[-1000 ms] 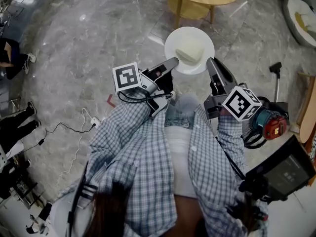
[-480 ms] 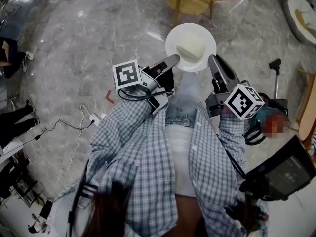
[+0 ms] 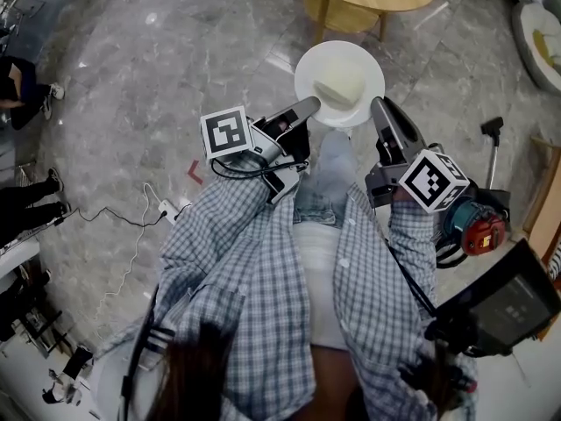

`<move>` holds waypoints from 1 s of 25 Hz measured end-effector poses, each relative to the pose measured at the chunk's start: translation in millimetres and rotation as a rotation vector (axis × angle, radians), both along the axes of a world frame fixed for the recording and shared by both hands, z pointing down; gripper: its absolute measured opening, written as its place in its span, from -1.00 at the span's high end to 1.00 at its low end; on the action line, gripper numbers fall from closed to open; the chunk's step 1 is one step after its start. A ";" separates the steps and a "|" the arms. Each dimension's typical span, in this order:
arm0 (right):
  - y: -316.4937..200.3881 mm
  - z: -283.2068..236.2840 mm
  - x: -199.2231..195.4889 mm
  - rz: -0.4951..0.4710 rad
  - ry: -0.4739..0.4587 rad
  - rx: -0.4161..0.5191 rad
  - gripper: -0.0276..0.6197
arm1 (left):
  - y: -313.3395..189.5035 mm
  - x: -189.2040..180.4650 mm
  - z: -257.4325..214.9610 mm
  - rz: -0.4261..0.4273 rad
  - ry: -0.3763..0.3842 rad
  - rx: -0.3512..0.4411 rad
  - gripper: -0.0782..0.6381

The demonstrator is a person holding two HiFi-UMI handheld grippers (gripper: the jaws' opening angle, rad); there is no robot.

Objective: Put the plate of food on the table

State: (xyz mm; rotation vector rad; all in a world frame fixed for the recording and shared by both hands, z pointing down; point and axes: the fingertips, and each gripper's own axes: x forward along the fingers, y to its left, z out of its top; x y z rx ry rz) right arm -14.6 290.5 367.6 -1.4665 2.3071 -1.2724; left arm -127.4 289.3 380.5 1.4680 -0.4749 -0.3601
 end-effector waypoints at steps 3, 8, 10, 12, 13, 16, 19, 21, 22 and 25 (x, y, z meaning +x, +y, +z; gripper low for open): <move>-13.3 -5.5 2.2 -0.015 -0.003 0.000 0.69 | -12.1 2.3 -5.8 -0.010 -0.004 0.004 0.73; -34.6 -1.4 13.2 -0.039 -0.012 0.007 0.69 | -30.7 13.0 -2.3 -0.031 -0.008 0.009 0.73; -45.8 -1.3 18.0 -0.051 -0.015 0.000 0.69 | -40.0 18.2 -3.0 -0.044 -0.005 0.003 0.73; -56.4 -3.7 20.4 -0.061 -0.009 -0.005 0.69 | -48.8 20.1 -4.3 -0.056 -0.003 -0.006 0.73; -60.2 -4.7 21.1 -0.066 -0.009 -0.005 0.69 | -52.2 20.8 -4.7 -0.062 -0.003 -0.008 0.73; -69.0 -4.4 26.7 -0.081 -0.016 -0.002 0.69 | -59.7 26.9 -4.7 -0.079 -0.002 -0.004 0.73; -82.3 -5.7 36.3 -0.093 -0.021 0.000 0.69 | -71.2 36.2 -5.8 -0.091 -0.006 -0.006 0.73; -92.2 -9.5 40.8 -0.096 -0.019 0.006 0.69 | -80.5 40.6 -9.2 -0.097 -0.005 -0.002 0.73; -96.7 -11.6 42.1 -0.097 -0.017 0.010 0.69 | -84.7 41.9 -10.9 -0.100 -0.004 0.000 0.73; -105.2 -14.8 44.4 -0.101 -0.020 0.015 0.69 | -92.7 44.0 -13.9 -0.107 -0.003 0.005 0.73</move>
